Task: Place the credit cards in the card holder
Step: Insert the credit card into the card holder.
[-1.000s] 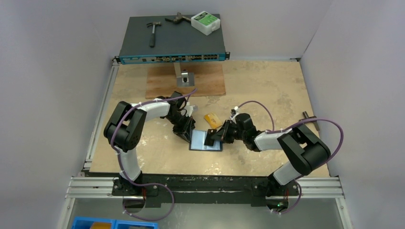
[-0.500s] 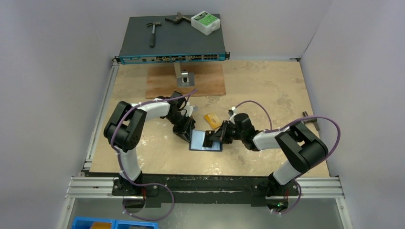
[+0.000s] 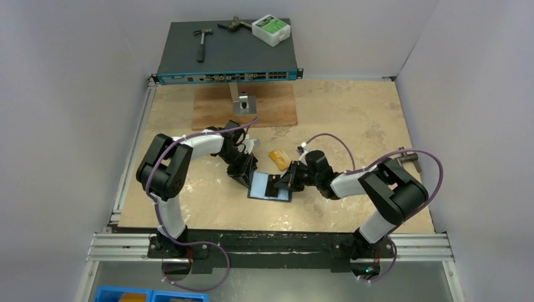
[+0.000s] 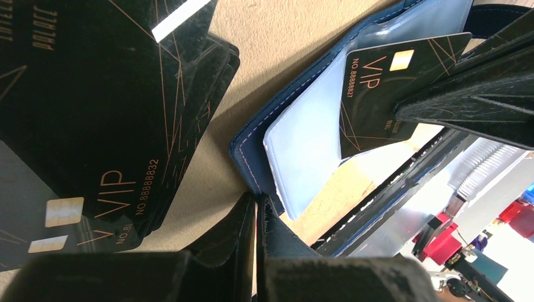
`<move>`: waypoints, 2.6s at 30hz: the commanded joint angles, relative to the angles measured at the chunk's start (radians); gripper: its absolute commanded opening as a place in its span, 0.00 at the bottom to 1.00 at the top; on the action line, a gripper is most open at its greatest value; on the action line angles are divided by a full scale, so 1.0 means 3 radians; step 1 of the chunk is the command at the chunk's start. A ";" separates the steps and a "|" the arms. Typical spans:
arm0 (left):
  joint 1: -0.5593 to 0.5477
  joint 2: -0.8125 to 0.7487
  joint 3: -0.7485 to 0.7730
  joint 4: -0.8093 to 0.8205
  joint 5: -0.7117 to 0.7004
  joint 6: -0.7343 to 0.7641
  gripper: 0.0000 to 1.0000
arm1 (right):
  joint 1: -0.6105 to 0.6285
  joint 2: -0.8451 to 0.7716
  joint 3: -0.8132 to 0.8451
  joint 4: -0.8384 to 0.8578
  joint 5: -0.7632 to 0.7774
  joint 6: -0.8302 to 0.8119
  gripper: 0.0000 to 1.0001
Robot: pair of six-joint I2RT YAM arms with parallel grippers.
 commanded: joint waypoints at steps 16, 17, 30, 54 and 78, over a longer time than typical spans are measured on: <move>-0.0016 -0.0141 0.0006 0.0019 0.0033 0.0059 0.00 | 0.0027 0.0288 0.0052 0.0045 -0.0092 -0.0100 0.00; -0.0016 -0.0141 0.0006 0.0020 0.0032 0.0059 0.00 | 0.0028 0.0296 0.0059 0.0041 -0.0089 -0.0100 0.00; -0.0021 -0.0145 0.0011 0.0005 0.0073 0.0055 0.00 | 0.0036 0.0315 0.0120 -0.0046 0.0118 -0.0103 0.00; 0.0173 -0.0183 -0.0019 0.0056 0.0663 -0.0023 0.00 | 0.0499 0.0003 0.0773 -0.1679 0.0816 -0.0548 0.60; 0.0175 -0.0205 -0.0039 0.0078 0.0577 -0.0015 0.00 | 0.0796 0.0121 0.1184 -0.2111 0.1100 -0.0723 0.90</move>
